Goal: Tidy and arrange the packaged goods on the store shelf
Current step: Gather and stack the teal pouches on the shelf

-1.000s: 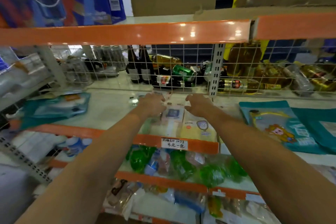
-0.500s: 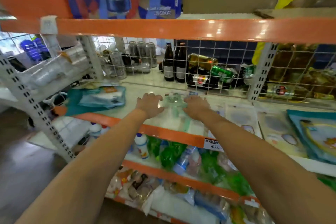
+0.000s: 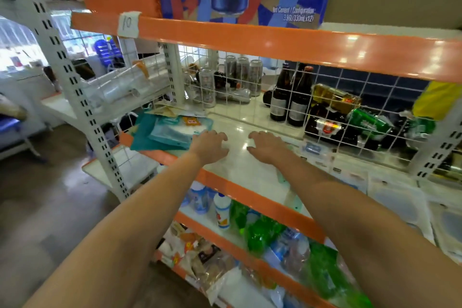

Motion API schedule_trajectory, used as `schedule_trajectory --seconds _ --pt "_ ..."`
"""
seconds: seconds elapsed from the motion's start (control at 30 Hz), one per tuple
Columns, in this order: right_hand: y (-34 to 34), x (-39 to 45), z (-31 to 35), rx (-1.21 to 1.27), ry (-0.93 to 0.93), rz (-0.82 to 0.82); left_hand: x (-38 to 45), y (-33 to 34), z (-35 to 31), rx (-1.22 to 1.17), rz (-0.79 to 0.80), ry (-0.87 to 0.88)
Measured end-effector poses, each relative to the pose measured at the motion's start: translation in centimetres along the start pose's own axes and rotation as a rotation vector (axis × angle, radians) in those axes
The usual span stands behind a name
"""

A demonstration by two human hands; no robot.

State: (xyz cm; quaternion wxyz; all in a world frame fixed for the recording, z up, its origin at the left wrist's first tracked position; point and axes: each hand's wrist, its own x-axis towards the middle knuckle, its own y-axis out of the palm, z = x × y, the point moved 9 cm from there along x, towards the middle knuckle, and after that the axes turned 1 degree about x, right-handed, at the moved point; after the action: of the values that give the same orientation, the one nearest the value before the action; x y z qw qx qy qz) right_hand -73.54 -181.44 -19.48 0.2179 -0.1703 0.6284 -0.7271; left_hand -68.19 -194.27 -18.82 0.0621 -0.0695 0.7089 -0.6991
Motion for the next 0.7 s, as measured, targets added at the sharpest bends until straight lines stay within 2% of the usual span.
schedule_trajectory --seconds 0.23,0.43,0.7 --pt "-0.7 5.5 4.1 0.01 -0.123 -0.044 2.4 -0.7 4.1 -0.025 -0.016 -0.113" --pt "1.8 7.8 7.0 -0.017 -0.195 0.006 3.2 1.0 7.7 -0.01 0.003 -0.184" --pt "3.1 11.1 10.8 -0.034 -0.211 0.017 4.7 1.8 12.5 0.06 0.056 -0.176"
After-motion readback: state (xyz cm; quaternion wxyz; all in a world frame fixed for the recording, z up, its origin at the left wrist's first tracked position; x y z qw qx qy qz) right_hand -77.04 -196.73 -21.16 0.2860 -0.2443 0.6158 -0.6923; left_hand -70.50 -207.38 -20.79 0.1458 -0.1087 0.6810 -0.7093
